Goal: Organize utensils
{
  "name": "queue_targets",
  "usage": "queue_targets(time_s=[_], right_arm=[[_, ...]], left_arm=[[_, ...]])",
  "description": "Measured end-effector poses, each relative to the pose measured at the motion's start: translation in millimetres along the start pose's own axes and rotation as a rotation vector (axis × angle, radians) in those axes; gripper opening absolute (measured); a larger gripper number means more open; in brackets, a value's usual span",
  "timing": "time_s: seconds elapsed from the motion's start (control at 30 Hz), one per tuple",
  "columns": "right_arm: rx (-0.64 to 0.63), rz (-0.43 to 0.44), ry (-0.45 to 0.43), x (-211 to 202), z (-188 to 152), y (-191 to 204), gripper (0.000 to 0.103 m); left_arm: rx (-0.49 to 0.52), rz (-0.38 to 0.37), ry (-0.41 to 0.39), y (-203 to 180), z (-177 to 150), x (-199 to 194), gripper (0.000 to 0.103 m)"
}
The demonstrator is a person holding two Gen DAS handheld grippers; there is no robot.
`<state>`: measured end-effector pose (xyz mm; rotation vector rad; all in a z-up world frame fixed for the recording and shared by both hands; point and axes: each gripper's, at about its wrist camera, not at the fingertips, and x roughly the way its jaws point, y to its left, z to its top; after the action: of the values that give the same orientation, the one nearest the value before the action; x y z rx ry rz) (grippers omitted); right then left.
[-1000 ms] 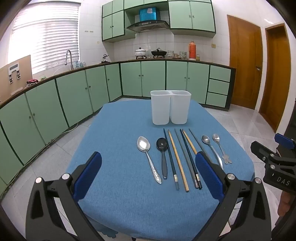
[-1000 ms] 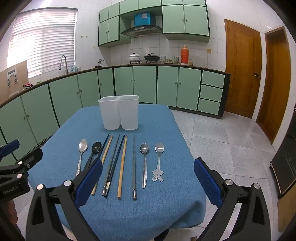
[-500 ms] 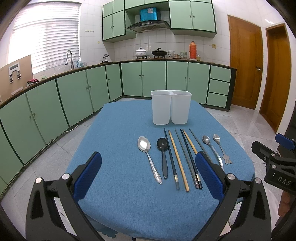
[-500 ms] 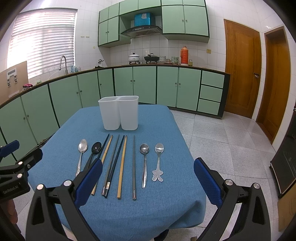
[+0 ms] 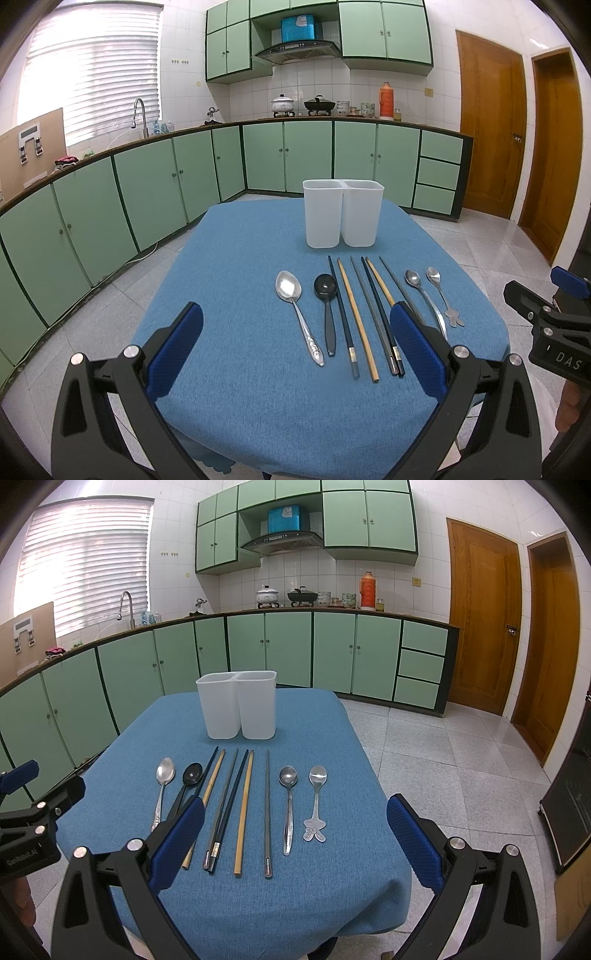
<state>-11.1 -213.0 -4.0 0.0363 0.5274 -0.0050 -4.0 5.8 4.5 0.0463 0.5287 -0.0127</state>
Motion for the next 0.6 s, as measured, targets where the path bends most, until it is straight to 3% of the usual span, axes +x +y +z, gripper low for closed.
queue_targets(time_s=[0.6], right_arm=[[0.000,0.000,-0.001,0.6,0.8,0.1,0.097]], left_arm=[[-0.001,0.003,0.000,2.9,0.6,2.5,0.098]])
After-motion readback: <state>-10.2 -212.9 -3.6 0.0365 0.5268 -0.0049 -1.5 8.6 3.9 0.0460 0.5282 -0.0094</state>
